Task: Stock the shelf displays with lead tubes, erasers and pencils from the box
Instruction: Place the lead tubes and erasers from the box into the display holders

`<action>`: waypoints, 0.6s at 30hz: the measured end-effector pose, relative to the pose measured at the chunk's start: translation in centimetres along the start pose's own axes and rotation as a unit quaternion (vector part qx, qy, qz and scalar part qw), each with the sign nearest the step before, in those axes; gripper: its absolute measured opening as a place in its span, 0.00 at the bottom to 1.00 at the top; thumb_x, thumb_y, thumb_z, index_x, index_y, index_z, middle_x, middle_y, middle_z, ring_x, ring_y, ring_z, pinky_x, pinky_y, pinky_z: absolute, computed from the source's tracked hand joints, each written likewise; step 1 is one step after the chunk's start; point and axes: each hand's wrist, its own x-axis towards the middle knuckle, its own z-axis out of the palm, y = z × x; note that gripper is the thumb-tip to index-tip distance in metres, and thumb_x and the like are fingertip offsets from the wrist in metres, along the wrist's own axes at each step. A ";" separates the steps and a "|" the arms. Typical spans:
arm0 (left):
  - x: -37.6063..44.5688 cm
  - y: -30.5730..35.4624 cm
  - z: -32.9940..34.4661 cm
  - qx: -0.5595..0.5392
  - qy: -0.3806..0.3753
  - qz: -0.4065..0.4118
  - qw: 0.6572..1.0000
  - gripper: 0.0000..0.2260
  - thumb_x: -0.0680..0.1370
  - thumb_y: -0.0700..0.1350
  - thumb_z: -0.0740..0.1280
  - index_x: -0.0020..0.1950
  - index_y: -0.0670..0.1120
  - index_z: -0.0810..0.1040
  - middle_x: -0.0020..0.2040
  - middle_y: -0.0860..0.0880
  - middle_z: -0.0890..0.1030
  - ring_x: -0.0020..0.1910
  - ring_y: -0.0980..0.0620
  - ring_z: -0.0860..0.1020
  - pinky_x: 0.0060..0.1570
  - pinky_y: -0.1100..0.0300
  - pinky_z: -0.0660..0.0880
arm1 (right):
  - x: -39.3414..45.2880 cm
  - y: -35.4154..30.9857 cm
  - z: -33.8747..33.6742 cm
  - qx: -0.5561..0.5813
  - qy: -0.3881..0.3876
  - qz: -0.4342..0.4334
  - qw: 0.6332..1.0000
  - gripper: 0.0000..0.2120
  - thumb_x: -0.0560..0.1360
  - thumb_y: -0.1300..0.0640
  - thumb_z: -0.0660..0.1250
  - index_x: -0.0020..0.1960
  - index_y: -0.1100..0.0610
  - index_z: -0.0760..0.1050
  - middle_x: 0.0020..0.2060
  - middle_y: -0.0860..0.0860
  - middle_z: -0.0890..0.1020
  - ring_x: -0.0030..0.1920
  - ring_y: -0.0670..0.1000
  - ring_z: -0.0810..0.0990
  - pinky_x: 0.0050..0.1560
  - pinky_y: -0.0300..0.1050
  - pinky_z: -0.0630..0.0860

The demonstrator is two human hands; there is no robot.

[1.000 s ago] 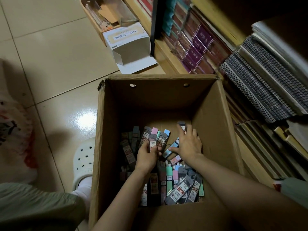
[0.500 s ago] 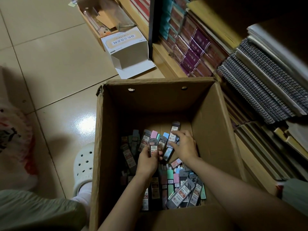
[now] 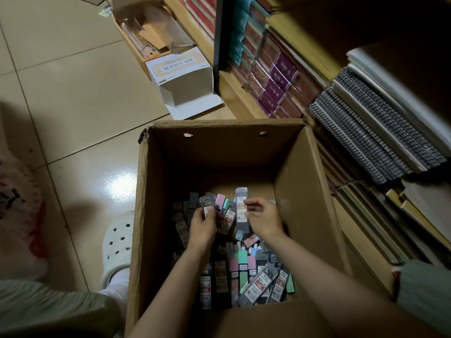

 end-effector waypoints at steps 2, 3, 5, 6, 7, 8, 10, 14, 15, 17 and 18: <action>-0.1 0.1 0.0 -0.012 -0.001 0.011 1.000 0.07 0.81 0.50 0.62 0.54 0.47 0.74 0.46 0.47 0.82 0.42 0.51 0.81 0.37 0.59 0.78 | -1.4 -0.4 0.4 0.026 -0.057 0.001 0.998 0.13 0.74 0.71 0.67 0.50 0.54 0.79 0.48 0.46 0.81 0.52 0.47 0.80 0.51 0.37 0.79; -0.2 0.2 0.1 -0.010 -0.008 0.017 1.000 0.08 0.81 0.51 0.64 0.55 0.47 0.74 0.46 0.47 0.82 0.41 0.52 0.81 0.35 0.62 0.78 | -2.0 -0.6 0.6 0.030 -0.084 -0.001 0.996 0.13 0.74 0.71 0.68 0.51 0.54 0.79 0.47 0.45 0.80 0.51 0.46 0.80 0.49 0.35 0.78; -0.4 0.1 0.1 0.004 -0.019 0.037 0.999 0.08 0.80 0.49 0.65 0.55 0.46 0.74 0.46 0.47 0.82 0.40 0.54 0.81 0.31 0.66 0.76 | -2.8 -1.0 1.0 0.044 -0.134 -0.004 0.990 0.13 0.73 0.71 0.69 0.51 0.54 0.78 0.47 0.47 0.80 0.48 0.45 0.80 0.44 0.33 0.77; -0.5 0.0 0.1 0.006 -0.022 0.045 0.999 0.06 0.80 0.47 0.65 0.55 0.46 0.75 0.46 0.47 0.82 0.40 0.55 0.81 0.31 0.66 0.76 | -3.0 -1.2 1.1 0.049 -0.156 -0.002 0.987 0.13 0.73 0.71 0.69 0.51 0.55 0.78 0.47 0.48 0.80 0.46 0.45 0.81 0.43 0.33 0.78; -0.5 0.0 0.1 0.004 -0.024 0.051 0.998 0.05 0.81 0.45 0.64 0.55 0.46 0.75 0.47 0.46 0.82 0.40 0.55 0.82 0.32 0.66 0.77 | -2.9 -1.3 1.0 0.043 -0.172 -0.001 0.984 0.12 0.73 0.70 0.70 0.52 0.56 0.78 0.47 0.49 0.80 0.45 0.47 0.82 0.43 0.33 0.78; -0.5 -0.1 0.0 0.000 -0.022 0.055 0.998 0.04 0.81 0.43 0.64 0.55 0.46 0.75 0.47 0.46 0.82 0.40 0.54 0.82 0.34 0.64 0.78 | -2.7 -1.4 0.9 0.019 -0.173 -0.007 0.985 0.12 0.73 0.69 0.71 0.53 0.57 0.78 0.47 0.50 0.81 0.45 0.48 0.82 0.44 0.34 0.78; -0.4 -0.1 -0.1 -0.009 -0.010 0.048 0.999 0.04 0.82 0.43 0.63 0.55 0.47 0.75 0.48 0.45 0.83 0.44 0.51 0.82 0.38 0.60 0.79 | -1.7 -1.2 0.2 -0.109 -0.117 -0.045 0.986 0.13 0.73 0.64 0.72 0.56 0.55 0.78 0.51 0.52 0.81 0.47 0.49 0.81 0.44 0.37 0.78; -0.3 -0.4 -0.3 -0.031 -0.017 0.014 0.999 0.05 0.82 0.43 0.62 0.56 0.48 0.75 0.46 0.44 0.84 0.42 0.50 0.84 0.36 0.59 0.80 | 0.8 -0.4 -1.2 -0.362 -0.030 -0.084 0.928 0.32 0.71 0.53 0.75 0.72 0.51 0.67 0.64 0.52 0.69 0.65 0.54 0.70 0.65 0.50 0.71; -0.4 -0.5 -0.3 -0.033 -0.024 0.012 0.999 0.05 0.82 0.43 0.62 0.56 0.49 0.75 0.45 0.44 0.84 0.40 0.51 0.84 0.34 0.60 0.79 | 1.3 -0.2 -1.2 -0.404 -0.029 -0.078 0.911 0.37 0.70 0.48 0.76 0.74 0.51 0.63 0.66 0.52 0.67 0.68 0.55 0.66 0.68 0.51 0.67; -0.4 -0.6 -0.3 -0.033 -0.035 0.011 0.999 0.04 0.82 0.44 0.63 0.54 0.50 0.75 0.44 0.45 0.85 0.39 0.52 0.84 0.34 0.60 0.80 | 2.0 0.3 -0.7 -0.477 -0.027 -0.071 0.875 0.42 0.67 0.41 0.76 0.74 0.51 0.61 0.67 0.53 0.64 0.69 0.56 0.62 0.69 0.52 0.64; -0.4 -0.7 -0.4 -0.034 -0.038 0.012 0.999 0.04 0.82 0.44 0.63 0.54 0.49 0.75 0.44 0.45 0.85 0.39 0.52 0.84 0.35 0.60 0.80 | 2.3 0.5 -0.4 -0.502 -0.023 -0.073 0.862 0.42 0.66 0.38 0.75 0.73 0.51 0.63 0.67 0.53 0.64 0.68 0.55 0.62 0.68 0.51 0.64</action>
